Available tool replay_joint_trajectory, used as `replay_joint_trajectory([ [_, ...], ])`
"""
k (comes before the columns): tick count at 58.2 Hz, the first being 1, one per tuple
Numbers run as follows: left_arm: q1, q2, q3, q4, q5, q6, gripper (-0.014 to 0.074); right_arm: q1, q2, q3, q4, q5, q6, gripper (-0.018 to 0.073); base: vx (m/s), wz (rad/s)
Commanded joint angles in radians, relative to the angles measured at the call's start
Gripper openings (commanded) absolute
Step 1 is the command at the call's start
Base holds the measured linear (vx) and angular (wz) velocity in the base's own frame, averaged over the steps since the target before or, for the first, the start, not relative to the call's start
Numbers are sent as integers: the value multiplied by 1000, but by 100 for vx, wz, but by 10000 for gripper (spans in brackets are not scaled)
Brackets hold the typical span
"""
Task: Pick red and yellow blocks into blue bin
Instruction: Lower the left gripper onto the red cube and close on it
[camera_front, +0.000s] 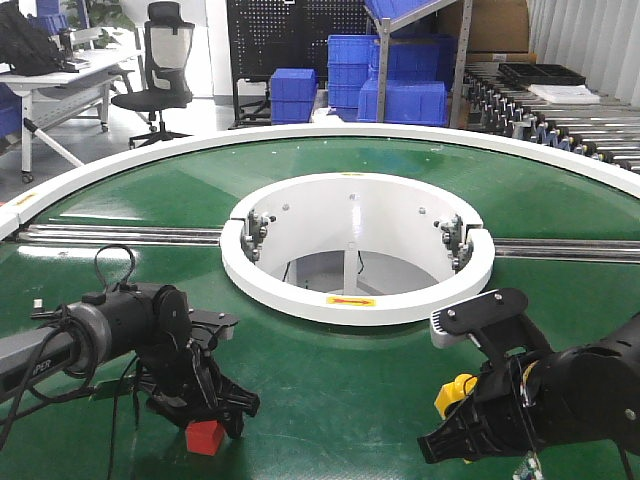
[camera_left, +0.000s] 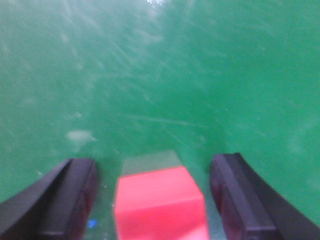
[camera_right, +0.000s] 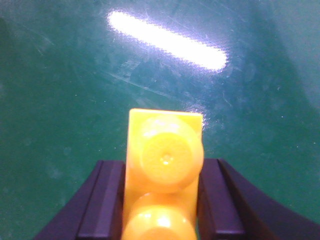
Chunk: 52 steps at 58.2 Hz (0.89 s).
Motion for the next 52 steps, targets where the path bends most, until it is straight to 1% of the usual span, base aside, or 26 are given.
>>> replay_joint_trajectory([
  [1, -4, -60, -34, -2, -5, -9, 553, 0, -30, -27, -20, -65, -8, 242, 0, 0],
  [17, -4, -83, -44, 20, 71, -9, 399, 0, -30, -27, -20, -89, -7, 242, 0, 0],
  [28, -4, -183, -43, 20, 122, -7, 314, 0, -43, -27, -20, -82, -4, 242, 0, 0],
  [31, -5, -280, -22, 18, 136, -1, 276, 0, -83, -27, -19, -61, -4, 242, 0, 0],
  [38, -8, -400, 44, 11, 129, 2, 249, 0, -151, -27, -18, -10, -4, 242, 0, 0],
  [43, -17, -519, 130, 13, 91, 8, 238, 0, -206, -19, -19, 23, -7, 242, 0, 0],
  [47, -25, -617, 208, 12, 50, 28, 237, 0, -256, 13, -19, 10, -13, 242, 0, 0],
  [52, -36, -737, 308, 13, -7, 32, 237, 0, -332, 86, -19, -34, -13, 242, 0, 0],
])
